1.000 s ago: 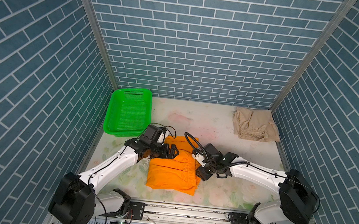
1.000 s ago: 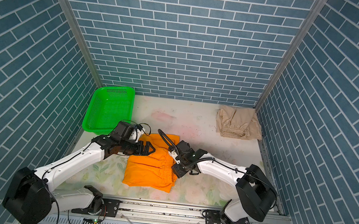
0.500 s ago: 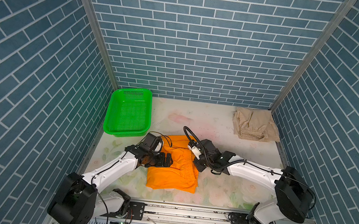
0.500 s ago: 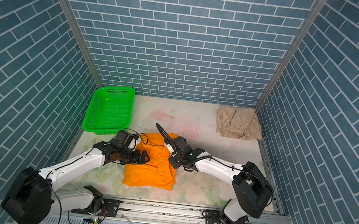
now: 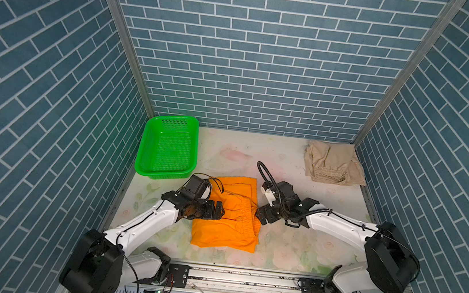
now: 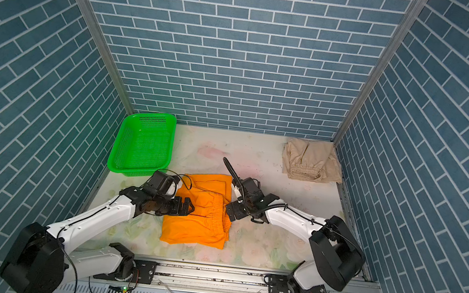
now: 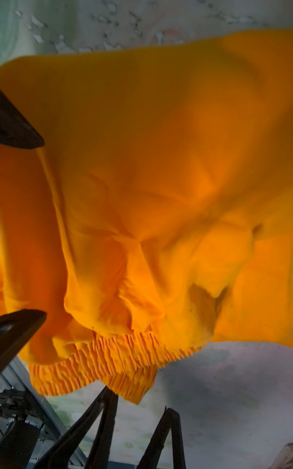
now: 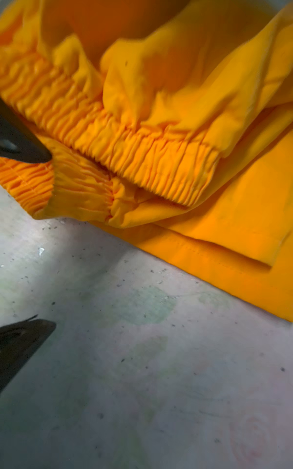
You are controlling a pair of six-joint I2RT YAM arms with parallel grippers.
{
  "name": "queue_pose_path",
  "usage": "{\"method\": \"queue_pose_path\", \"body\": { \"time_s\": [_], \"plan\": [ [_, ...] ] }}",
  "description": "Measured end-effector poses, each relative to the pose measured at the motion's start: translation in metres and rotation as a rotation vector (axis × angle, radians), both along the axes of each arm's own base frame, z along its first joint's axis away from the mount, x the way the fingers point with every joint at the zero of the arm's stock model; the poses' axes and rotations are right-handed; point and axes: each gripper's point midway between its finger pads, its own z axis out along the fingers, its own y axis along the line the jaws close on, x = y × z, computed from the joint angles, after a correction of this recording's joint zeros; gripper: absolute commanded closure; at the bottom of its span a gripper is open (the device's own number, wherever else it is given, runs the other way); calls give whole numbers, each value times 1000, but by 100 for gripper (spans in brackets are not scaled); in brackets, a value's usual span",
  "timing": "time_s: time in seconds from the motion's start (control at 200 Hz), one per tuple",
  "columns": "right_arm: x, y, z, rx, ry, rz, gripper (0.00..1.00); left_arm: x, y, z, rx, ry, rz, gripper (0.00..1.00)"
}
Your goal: Fold and stack the shorts
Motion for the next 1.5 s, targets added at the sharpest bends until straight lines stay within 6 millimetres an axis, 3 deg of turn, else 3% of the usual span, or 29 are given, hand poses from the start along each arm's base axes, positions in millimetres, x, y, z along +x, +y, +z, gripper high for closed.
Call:
{"method": "queue_pose_path", "body": {
  "time_s": [0.09,0.155,0.295,0.385,0.5,0.655,0.8,1.0,1.115,1.255,1.405,1.5],
  "plan": [
    [20,-3,39,48,-56,-44,1,3,0,15,-7,-40,3,0],
    [39,-15,62,68,-95,-103,1,5,5,24,9,-65,18,0],
    [92,-71,80,13,-135,-274,1,9,14,36,40,-109,50,0],
    [134,-115,77,-86,-145,-371,1,8,18,37,54,-113,66,0],
    [179,-161,53,-245,-123,-440,1,7,23,37,73,-114,85,0],
    [219,-190,25,-383,-92,-468,1,6,30,37,90,-115,110,0],
    [250,-199,7,-442,-90,-497,1,3,39,33,89,-112,145,0],
    [275,-206,-25,-522,-68,-504,3,-2,48,23,104,-78,172,0],
    [274,-216,-47,-583,-33,-508,9,-2,50,24,102,-82,178,0],
    [274,-229,-46,-623,-36,-524,17,-2,52,24,98,-86,187,0],
    [271,-240,-50,-642,-25,-532,43,-3,54,21,98,-76,192,0],
    [269,-242,-55,-636,-14,-530,75,-3,54,21,97,-76,195,0]
  ]
}}
